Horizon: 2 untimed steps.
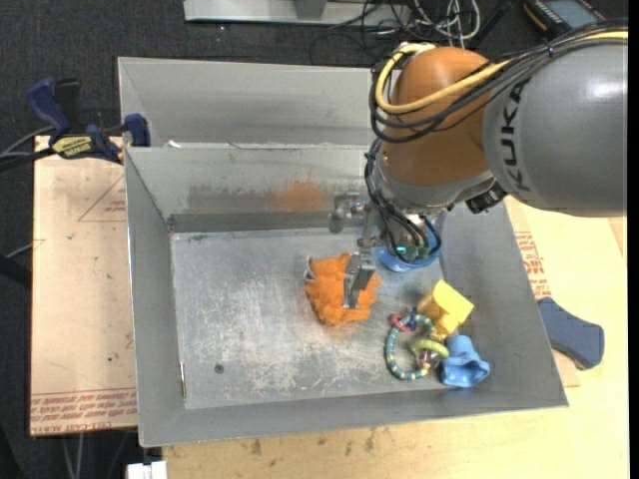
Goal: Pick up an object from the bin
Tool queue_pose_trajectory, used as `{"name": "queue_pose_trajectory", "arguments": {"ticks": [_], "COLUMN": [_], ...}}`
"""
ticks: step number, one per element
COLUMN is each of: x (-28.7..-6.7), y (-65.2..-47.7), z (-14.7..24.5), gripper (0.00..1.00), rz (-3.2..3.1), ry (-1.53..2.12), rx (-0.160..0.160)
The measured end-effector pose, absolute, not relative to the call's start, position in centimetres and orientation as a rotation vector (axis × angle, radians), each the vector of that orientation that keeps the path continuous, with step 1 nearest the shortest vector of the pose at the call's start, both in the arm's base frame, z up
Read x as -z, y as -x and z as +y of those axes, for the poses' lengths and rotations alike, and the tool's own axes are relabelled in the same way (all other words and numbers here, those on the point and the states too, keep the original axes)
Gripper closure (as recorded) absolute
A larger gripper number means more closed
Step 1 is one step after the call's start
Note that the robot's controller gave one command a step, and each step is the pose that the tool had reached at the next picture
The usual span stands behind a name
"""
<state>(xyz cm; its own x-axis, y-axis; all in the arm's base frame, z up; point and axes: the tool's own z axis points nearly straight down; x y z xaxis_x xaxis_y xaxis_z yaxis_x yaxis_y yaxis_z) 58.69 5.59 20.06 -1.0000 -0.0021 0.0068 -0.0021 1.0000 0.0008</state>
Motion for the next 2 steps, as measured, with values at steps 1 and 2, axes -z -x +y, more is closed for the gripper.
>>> {"name": "queue_pose_trajectory", "arguments": {"ticks": [1,2], "x": [-20.5,-8.0], "y": [-58.9,-61.4], "z": [5.6,1.4], "gripper": [0.00,1.00], "rz": [-3.143,-3.140], "ry": [-0.001,-0.162], "rx": [0.002,0.006]}}
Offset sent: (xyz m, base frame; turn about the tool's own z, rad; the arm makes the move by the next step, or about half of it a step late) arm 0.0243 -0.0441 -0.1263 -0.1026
